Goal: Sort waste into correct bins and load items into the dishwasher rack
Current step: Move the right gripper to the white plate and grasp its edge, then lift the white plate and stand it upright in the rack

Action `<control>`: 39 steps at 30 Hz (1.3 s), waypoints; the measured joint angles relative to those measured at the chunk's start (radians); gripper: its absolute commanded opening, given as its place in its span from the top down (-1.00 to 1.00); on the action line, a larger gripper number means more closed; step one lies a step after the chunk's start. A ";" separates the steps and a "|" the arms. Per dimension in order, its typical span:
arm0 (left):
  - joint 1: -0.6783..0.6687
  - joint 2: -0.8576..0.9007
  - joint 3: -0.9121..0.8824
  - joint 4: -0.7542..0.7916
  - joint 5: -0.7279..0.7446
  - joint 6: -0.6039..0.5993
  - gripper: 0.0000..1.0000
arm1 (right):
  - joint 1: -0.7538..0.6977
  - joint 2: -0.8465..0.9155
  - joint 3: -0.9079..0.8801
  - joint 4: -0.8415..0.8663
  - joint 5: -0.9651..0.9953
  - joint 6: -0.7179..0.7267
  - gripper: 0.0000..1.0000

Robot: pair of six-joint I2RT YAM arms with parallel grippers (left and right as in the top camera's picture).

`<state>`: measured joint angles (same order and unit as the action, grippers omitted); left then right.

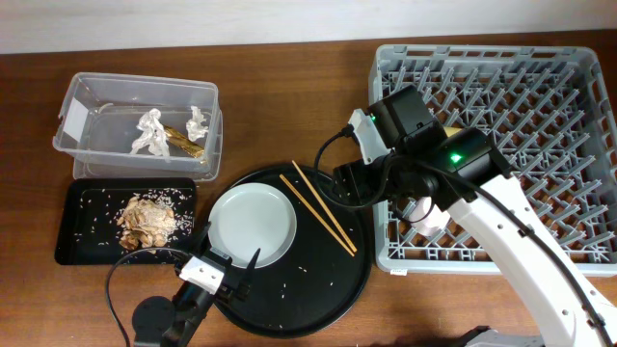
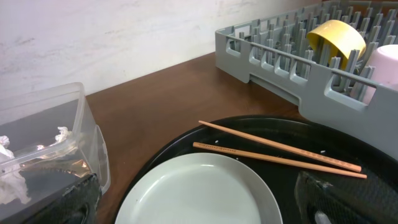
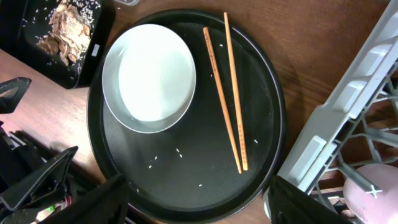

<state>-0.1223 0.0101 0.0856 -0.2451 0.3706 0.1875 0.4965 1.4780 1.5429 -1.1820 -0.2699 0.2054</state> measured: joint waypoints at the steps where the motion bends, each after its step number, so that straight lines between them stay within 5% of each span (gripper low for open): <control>1: 0.000 0.000 0.000 0.000 0.000 0.000 -0.99 | 0.000 0.000 0.000 0.000 -0.006 0.000 -0.46; 9: 0.000 0.000 0.000 0.000 0.000 0.000 -0.98 | 0.001 0.000 0.000 0.000 -0.029 0.001 -0.63; 10: 0.000 0.000 0.000 0.000 0.000 0.000 -0.98 | 0.001 0.000 0.000 0.005 -0.028 0.000 -0.98; 23: 0.000 0.000 0.000 0.000 0.000 0.000 -0.99 | 0.001 0.001 0.000 0.042 -0.027 0.024 -0.99; 25: 0.000 0.000 0.000 0.000 0.000 0.000 -0.98 | 0.001 0.032 0.000 0.041 0.016 0.084 -0.87; 27: 0.000 0.000 0.000 0.000 0.000 0.000 -0.98 | 0.001 0.120 -0.002 0.038 0.060 0.127 -0.54; 29: 0.000 0.000 0.000 0.000 0.000 0.000 -0.98 | 0.010 0.233 -0.009 0.048 0.063 0.135 -0.50; 32: 0.000 0.000 0.000 0.000 0.000 0.000 -0.98 | 0.175 0.386 -0.013 0.128 0.102 0.186 -0.16; 36: 0.000 0.000 0.000 0.000 0.000 0.000 -0.99 | 0.259 0.570 -0.028 0.215 0.131 0.293 0.03; 39: 0.000 0.000 0.000 0.000 0.000 0.000 -0.98 | 0.259 0.603 -0.093 0.337 0.088 0.310 0.45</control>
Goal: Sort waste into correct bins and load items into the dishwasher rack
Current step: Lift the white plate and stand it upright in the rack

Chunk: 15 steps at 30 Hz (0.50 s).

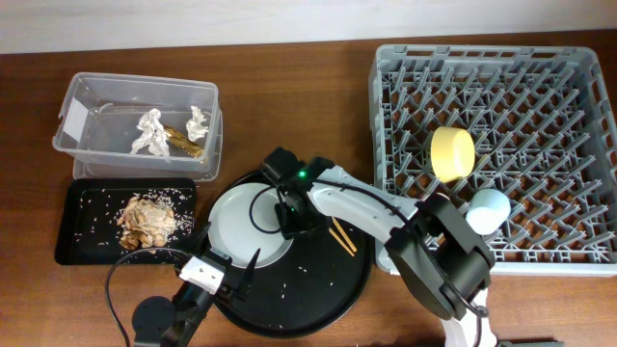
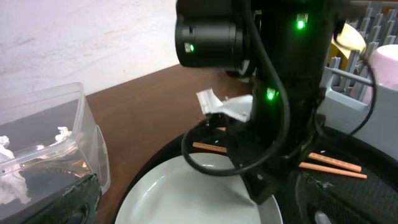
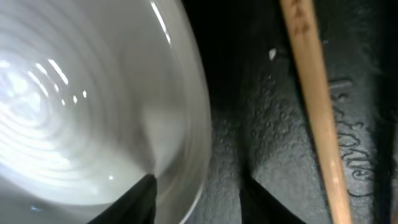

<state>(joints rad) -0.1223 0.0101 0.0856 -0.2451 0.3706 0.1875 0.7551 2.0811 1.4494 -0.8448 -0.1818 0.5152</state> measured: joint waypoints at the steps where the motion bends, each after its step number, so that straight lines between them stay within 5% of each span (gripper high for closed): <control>1: 0.000 0.000 0.000 0.000 0.000 0.000 -0.98 | -0.001 -0.004 -0.011 0.019 -0.001 0.003 0.83; 6: 0.000 0.000 0.000 0.000 0.000 0.000 -0.98 | -0.014 -0.037 -0.040 0.021 0.014 0.023 0.92; 9: 0.000 0.000 0.000 0.000 0.000 0.000 -0.99 | -0.092 -0.280 -0.061 -0.029 0.176 0.022 0.92; 12: 0.000 0.000 0.000 0.000 0.000 0.000 -0.98 | -0.237 -0.674 -0.056 -0.094 0.595 0.016 0.92; 15: 0.000 0.000 0.000 0.000 0.000 0.000 -0.99 | -0.401 -0.765 -0.056 -0.087 1.048 0.003 0.92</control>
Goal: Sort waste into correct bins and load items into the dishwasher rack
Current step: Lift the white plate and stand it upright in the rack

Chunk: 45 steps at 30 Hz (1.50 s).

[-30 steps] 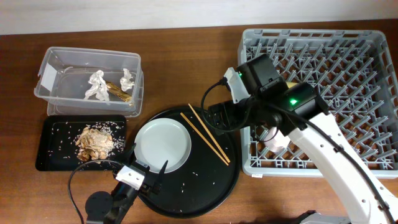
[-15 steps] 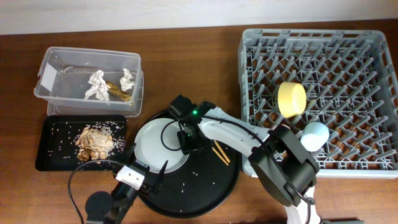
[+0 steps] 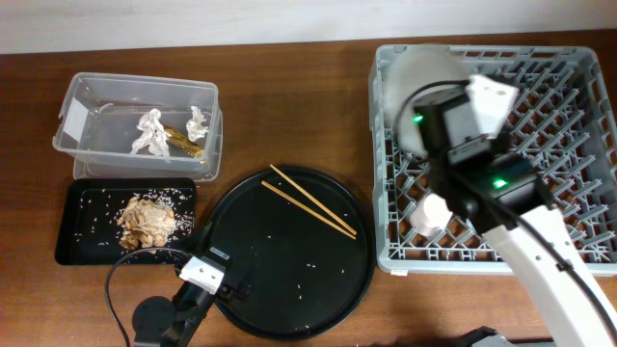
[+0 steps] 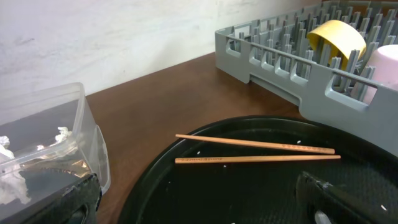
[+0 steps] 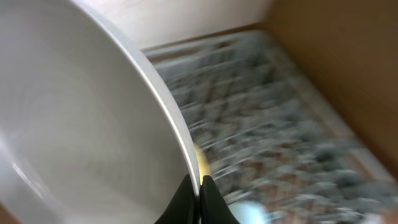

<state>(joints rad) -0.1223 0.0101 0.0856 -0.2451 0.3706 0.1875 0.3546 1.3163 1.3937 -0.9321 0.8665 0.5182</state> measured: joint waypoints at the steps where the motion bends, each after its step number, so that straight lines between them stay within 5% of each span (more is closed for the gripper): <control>1: 0.000 0.000 0.000 0.000 0.000 0.000 -0.99 | -0.028 0.000 0.000 0.006 0.041 -0.003 0.92; 6: 0.000 0.000 0.000 0.000 0.000 0.000 -0.98 | -0.324 0.206 -0.006 0.315 0.211 -0.290 0.92; 12: 0.000 0.000 0.000 0.000 0.000 0.000 -0.98 | -0.351 0.494 -0.005 0.404 0.250 -0.489 0.92; 13: 0.000 0.000 0.000 0.000 0.000 0.000 -0.98 | -0.345 0.499 -0.005 0.410 0.259 -0.504 0.63; 15: 0.000 0.000 0.000 0.000 0.000 0.000 -0.98 | -0.296 0.498 -0.005 0.405 0.275 -0.519 -0.68; 16: 0.000 0.000 0.000 0.000 0.000 0.000 -0.98 | -0.230 0.493 -0.005 0.386 0.277 -0.521 -0.84; 20: 0.000 0.000 0.000 0.001 0.000 0.000 -0.98 | 0.195 0.385 -0.004 0.195 0.166 -0.508 -0.84; 22: 0.000 0.000 0.000 0.000 0.000 0.000 -0.98 | 0.279 0.341 0.003 0.076 -0.178 -0.437 -0.62; 25: 0.000 0.000 0.000 0.000 0.000 0.000 -0.98 | 0.285 0.340 0.002 0.029 -0.911 -0.335 -0.62; 27: 0.000 0.000 0.000 0.000 0.000 0.000 -0.98 | 0.285 0.340 0.002 0.023 -1.037 -0.322 -0.62; 45: 0.000 0.000 0.000 0.000 0.000 0.000 -0.98 | 0.285 0.346 0.002 0.007 -1.094 -0.304 -0.64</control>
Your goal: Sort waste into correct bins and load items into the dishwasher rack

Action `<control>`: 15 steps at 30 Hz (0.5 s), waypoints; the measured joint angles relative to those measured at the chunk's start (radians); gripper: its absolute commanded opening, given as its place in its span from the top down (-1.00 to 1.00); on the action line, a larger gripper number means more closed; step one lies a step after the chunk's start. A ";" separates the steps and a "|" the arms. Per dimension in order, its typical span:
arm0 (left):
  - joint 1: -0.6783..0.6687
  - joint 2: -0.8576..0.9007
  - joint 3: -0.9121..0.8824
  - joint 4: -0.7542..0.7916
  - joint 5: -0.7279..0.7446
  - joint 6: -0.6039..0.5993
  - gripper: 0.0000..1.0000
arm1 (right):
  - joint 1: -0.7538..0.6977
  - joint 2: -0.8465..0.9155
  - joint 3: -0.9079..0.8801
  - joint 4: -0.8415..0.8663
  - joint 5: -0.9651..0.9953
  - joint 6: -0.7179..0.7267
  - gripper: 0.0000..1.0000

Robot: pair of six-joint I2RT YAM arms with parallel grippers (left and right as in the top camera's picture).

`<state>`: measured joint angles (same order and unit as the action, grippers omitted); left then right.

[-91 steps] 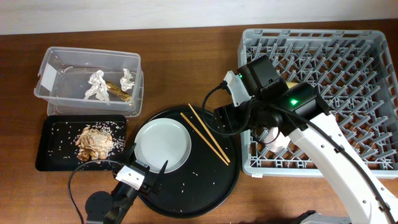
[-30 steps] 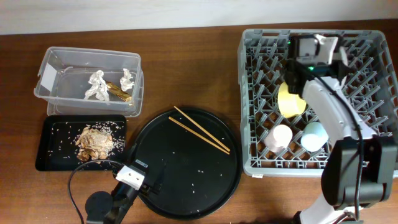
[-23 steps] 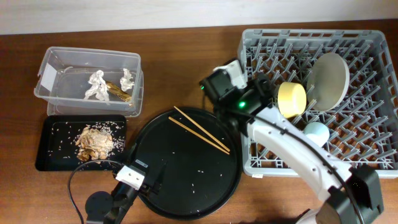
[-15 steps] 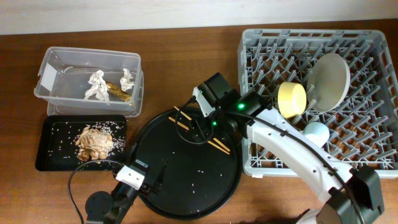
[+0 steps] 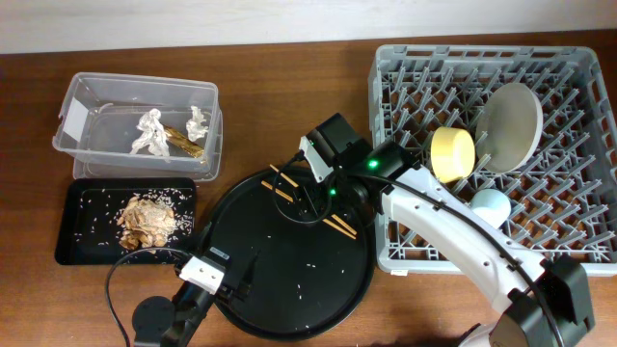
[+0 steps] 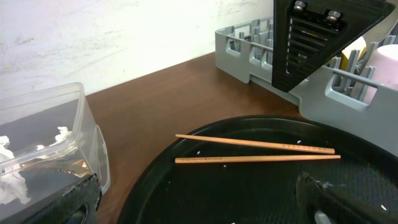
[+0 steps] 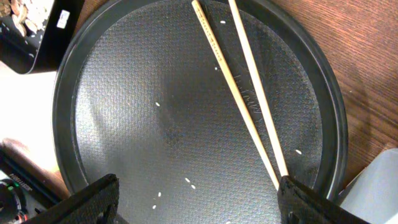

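Observation:
Two wooden chopsticks (image 7: 242,93) lie side by side on the round black tray (image 5: 289,289), their middle hidden by my right arm in the overhead view. My right gripper (image 7: 199,208) hangs open above the tray, the chopsticks just ahead of its fingers, nothing between them. At the tray's near edge my left gripper (image 6: 199,208) rests low and open, the chopsticks (image 6: 258,151) in front of it. In the grey dishwasher rack (image 5: 578,246) a white plate (image 5: 511,125) stands on edge, with a yellow cup (image 5: 453,154) and a pale cup (image 5: 490,207) beside it.
A clear plastic bin (image 5: 77,96) holding crumpled paper and a wrapper sits at the back left. In front of it is a black rectangular tray (image 5: 82,246) with food scraps and rice. Rice grains are scattered over the round tray. The rack's wall (image 6: 273,74) rises right of the tray.
The white plate, then held in my right gripper over the rack's back left, now stands on edge in the rack. My right gripper is open and back over the tray, above the chopsticks.
The white plate lay on the round tray beside the chopsticks, my right gripper open above. Then the gripper was down at the plate's rim. Then the plate was off the tray, held over the rack, the chopsticks shifted. Now it stands in the rack.

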<state>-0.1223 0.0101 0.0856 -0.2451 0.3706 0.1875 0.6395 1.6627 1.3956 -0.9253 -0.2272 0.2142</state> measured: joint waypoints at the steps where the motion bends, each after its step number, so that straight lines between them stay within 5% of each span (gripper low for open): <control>1: 0.000 0.000 0.000 0.000 0.000 0.000 -0.98 | 0.000 0.000 0.000 0.000 0.000 0.000 -0.64; 15: 0.000 0.000 0.000 0.000 0.000 0.000 -0.99 | 0.000 0.001 0.000 -0.002 0.000 0.011 -0.64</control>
<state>-0.1223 0.0101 0.0856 -0.2451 0.3706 0.1875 0.6395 1.6634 1.3956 -0.9272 -0.2272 0.2249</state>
